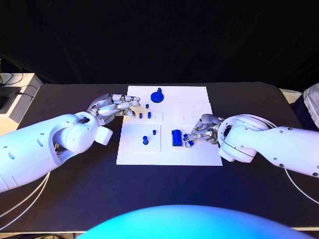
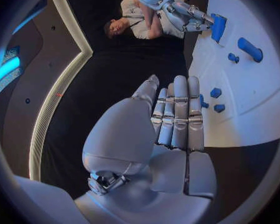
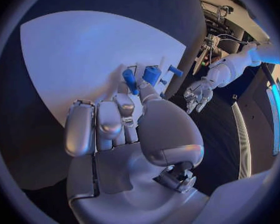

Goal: Assemble the parts on the task board

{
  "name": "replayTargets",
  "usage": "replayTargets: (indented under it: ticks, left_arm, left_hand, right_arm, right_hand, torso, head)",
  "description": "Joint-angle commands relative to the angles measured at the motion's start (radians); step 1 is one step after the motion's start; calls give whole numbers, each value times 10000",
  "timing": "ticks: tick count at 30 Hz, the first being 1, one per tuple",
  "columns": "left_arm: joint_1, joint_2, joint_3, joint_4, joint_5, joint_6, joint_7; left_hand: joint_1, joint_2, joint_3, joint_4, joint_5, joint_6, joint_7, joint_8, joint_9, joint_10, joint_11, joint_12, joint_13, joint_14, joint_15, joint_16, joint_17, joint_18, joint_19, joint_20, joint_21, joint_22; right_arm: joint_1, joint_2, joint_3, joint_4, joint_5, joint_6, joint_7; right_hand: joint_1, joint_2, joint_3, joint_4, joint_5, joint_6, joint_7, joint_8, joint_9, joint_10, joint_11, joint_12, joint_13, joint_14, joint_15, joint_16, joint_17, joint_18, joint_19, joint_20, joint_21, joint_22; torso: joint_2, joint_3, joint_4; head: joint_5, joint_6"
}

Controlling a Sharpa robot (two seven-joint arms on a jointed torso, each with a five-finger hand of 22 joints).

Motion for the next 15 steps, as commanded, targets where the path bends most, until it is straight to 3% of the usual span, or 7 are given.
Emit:
replayTargets:
  ticks: [1,15]
  left_arm:
    - [-2,16,5,19,31,154,42]
    - [-2,12,5,17,31,167,38]
  left_hand:
    - [-26,64,2,75,59,-33,6,36,14,-1,2,-8,-9,53,51,-24,-13,-35,71,-3,-51,12]
    - [-26,64,2,75,59,-33,6,36,14,-1,2,-8,-9,53,51,-24,-13,-35,71,-3,-51,12]
  right_arm:
    - [-59,8,-37,-35,-88,54,15]
    - [-85,-45,-39,25,-317,80,-73]
  right_hand:
    - [64,5,-62,3,-28,66,-19,27,-1706,-38,5,4,-8,-46,30,-36,-9,64,384,66,-62,1755]
    - [6,48,-301,325,110,185,-60,55,-1713,-2,-23,72,-42,-43,4,-62,-53,65,389,49,-96,1749]
  torso:
    - [-7,4,-9]
    - [-3,3,3]
  head:
    - [-12,2]
    - [-33,2]
